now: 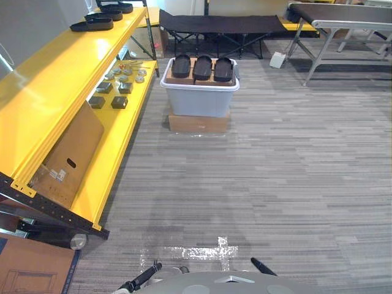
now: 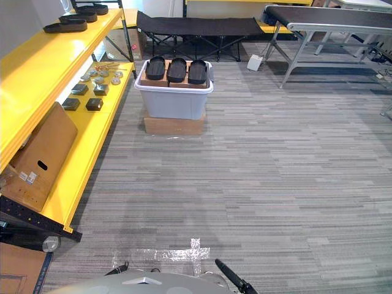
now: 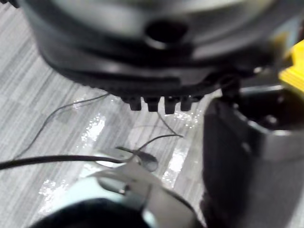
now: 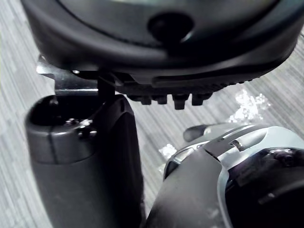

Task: Walk over and take three plastic housings, then place them on the shelf

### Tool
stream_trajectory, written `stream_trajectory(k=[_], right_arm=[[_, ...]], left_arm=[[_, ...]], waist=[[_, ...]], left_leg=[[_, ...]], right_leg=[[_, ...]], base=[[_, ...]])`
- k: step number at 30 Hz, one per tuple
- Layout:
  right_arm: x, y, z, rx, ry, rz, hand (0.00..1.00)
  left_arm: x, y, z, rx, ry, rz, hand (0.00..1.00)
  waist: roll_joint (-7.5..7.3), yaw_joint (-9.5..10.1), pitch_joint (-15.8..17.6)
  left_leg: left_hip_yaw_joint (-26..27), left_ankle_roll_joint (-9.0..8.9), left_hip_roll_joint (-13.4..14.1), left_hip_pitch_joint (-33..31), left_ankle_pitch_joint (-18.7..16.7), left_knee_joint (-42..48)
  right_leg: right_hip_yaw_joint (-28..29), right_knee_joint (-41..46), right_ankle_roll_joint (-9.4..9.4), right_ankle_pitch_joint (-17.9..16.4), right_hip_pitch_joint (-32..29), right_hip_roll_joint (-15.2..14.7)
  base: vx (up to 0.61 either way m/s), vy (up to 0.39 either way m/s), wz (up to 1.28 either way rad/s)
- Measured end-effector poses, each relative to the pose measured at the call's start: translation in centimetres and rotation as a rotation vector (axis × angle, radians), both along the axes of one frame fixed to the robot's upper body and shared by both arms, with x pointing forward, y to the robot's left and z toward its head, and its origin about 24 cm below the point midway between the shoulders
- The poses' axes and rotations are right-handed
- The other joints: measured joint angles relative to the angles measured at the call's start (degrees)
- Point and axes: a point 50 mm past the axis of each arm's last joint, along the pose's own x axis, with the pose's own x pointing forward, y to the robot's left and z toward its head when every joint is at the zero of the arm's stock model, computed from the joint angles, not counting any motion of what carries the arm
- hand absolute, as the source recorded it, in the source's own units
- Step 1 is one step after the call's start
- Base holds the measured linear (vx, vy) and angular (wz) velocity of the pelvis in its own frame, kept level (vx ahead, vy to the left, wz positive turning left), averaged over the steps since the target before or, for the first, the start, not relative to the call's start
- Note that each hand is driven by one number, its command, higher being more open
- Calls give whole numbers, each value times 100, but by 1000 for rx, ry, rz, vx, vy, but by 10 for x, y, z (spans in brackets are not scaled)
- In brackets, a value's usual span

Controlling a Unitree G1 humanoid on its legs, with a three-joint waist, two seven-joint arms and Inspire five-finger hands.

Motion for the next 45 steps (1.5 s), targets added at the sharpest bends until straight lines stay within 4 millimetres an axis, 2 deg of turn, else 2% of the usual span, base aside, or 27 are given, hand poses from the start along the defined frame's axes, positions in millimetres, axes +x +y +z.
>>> stream_trajectory(k=[4,7,9,11,15,23,31,36,38,39,41,42,43,45], right_arm=[[16,1,4,-32,-108,30,100],[42,10,12,-52,-239,82,100],[71,18,22,-57,-364,132,100],[92,17,31,-79,-460,140,100],[115,18,43,-90,-558,152,100],[116,27,47,-38,-640,64,100],[106,39,45,-41,-614,159,100],[99,37,42,-71,-570,149,100],[99,34,42,-91,-563,137,100],[99,32,42,-101,-559,137,100],[98,25,43,-118,-551,139,100],[100,23,44,-120,-556,143,100],[98,24,44,-125,-551,158,100],[94,26,42,-132,-531,209,100]], left_arm=[[14,1,2,-21,-59,-8,100],[27,4,7,-51,-135,29,100],[44,4,13,-72,-234,32,100],[60,-5,17,-117,-313,48,100],[80,-23,22,-183,-388,47,100],[82,-28,24,-164,-450,121,100],[77,-26,25,-109,-451,183,100],[78,-22,29,29,-491,-31,100],[79,-24,33,47,-513,-105,100],[80,-26,34,52,-526,-147,100],[84,-31,36,44,-539,-187,100],[84,-31,37,44,-550,-196,100],[84,-31,38,43,-551,-211,100],[88,-30,40,37,-568,-233,100]], waist=[[-53,-34,11],[-173,-65,98],[-259,-59,146],[-241,-73,150],[-224,-74,156],[-221,-150,155],[-230,-143,123],[-217,-140,91],[-202,-138,59],[-204,-147,59],[-172,-135,67],[-164,-116,84],[-159,-166,165],[-116,-241,209]], left_leg=[[38,9,-41,117,71,-240],[54,16,-52,97,81,-254],[79,49,-69,87,101,-245],[121,49,-112,65,102,-233],[151,5,-139,72,74,-229],[238,-63,-113,92,29,-228],[249,6,-129,15,70,-244],[293,103,-145,-42,94,-259],[378,184,-168,-127,36,-257],[565,270,-180,-151,-22,-257],[752,337,-199,-156,-70,-258],[837,396,-211,-107,-106,-256],[750,495,-205,83,-105,-199],[679,454,-37,129,-277,46]], right_leg=[[11,-157,93,60,55,2],[14,-176,107,69,32,-4],[28,-203,125,80,21,-15],[46,-246,170,111,12,-50],[37,-252,186,121,10,-81],[22,-171,187,120,-29,-79],[6,-134,181,115,-105,-98],[23,40,133,70,-253,-146],[68,356,144,-56,-486,-240],[98,730,184,-222,-687,-373],[32,1709,138,-351,-1173,-643],[-42,2690,68,-336,-1630,-907],[-49,3378,-19,-404,-1905,-1043],[1,3049,-7,-568,-1972,-815]], base=[[3,38,-3],[2,11,-1],[18,16,-4],[27,33,-3],[19,20,0],[-8,-4,-4],[-63,-8,0],[-58,7,-2],[-33,53,-7],[-6,79,1],[10,98,-16],[75,103,-22],[112,98,-6],[165,76,21]])
